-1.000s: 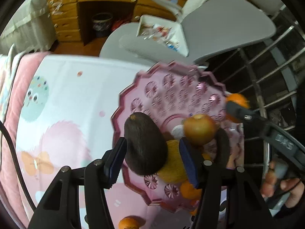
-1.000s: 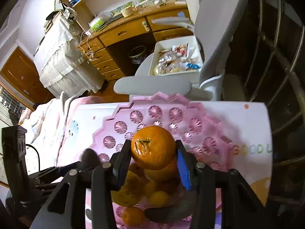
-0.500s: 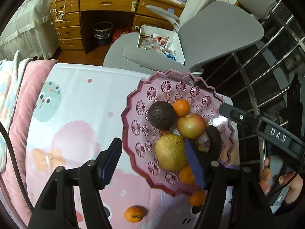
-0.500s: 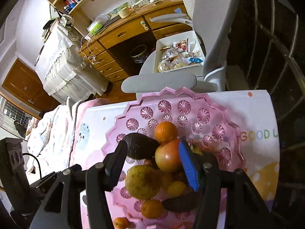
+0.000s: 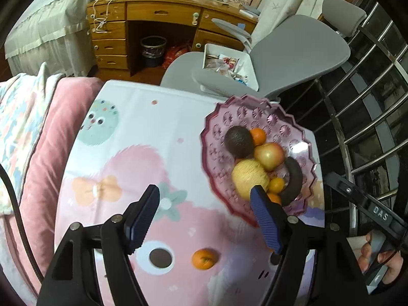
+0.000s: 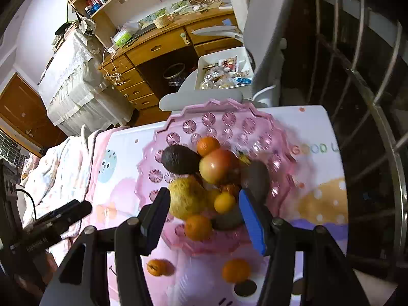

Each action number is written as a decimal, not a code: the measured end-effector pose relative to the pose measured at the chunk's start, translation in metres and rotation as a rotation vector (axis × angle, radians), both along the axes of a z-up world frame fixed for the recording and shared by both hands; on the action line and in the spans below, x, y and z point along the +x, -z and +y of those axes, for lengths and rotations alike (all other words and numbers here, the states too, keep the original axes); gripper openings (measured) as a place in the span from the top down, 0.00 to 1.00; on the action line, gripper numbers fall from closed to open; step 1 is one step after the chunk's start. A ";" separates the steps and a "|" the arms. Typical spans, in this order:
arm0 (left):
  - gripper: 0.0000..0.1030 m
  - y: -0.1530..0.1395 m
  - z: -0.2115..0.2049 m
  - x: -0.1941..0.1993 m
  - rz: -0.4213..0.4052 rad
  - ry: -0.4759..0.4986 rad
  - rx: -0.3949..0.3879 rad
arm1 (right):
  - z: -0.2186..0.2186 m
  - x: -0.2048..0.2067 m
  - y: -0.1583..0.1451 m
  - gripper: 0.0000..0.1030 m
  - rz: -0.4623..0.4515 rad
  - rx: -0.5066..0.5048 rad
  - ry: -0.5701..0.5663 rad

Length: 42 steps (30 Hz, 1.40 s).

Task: Organize fruits
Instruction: 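Withdraw both grippers from the bowl toward the last mandarins, then grasp a mandarin with the left gripper while the right grasps another mandarin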

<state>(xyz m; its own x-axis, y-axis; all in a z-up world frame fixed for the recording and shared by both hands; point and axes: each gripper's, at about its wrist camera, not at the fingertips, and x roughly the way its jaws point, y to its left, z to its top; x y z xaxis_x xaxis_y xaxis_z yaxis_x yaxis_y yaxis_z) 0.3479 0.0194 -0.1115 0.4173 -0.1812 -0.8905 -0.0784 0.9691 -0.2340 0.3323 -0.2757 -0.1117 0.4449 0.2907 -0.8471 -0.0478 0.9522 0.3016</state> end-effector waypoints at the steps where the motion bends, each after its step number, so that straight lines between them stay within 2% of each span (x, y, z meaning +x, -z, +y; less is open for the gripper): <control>1: 0.30 0.002 0.002 -0.005 0.006 0.000 0.006 | -0.002 -0.008 0.001 0.45 -0.010 -0.004 0.007; 9: 0.29 0.032 0.003 -0.034 0.074 0.028 0.004 | -0.015 -0.062 0.020 0.45 -0.054 -0.020 0.075; 12: 0.29 0.048 -0.001 -0.042 0.104 0.033 0.004 | -0.014 -0.074 0.029 0.45 -0.068 -0.036 0.073; 14: 0.23 0.062 -0.006 -0.045 0.133 0.043 0.007 | -0.012 -0.082 0.035 0.45 -0.086 -0.056 0.061; 18: 0.23 0.083 -0.014 -0.051 0.186 0.056 0.015 | -0.007 -0.095 0.049 0.45 -0.117 -0.109 0.042; 26: 0.23 0.118 -0.027 -0.057 0.270 0.062 0.008 | 0.002 -0.108 0.088 0.45 -0.068 -0.187 -0.003; 30: 0.23 0.132 -0.033 -0.058 0.307 0.060 -0.001 | 0.004 -0.108 0.105 0.45 -0.036 -0.196 -0.022; 35: 0.23 0.144 -0.039 -0.057 0.333 0.049 0.016 | 0.007 -0.104 0.120 0.51 -0.008 -0.200 -0.053; 40: 0.23 0.151 -0.041 -0.055 0.349 0.040 0.031 | 0.012 -0.102 0.128 0.53 0.002 -0.187 -0.091; 42: 0.26 0.155 -0.042 -0.055 0.356 0.041 0.041 | 0.016 -0.101 0.130 0.53 0.002 -0.193 -0.113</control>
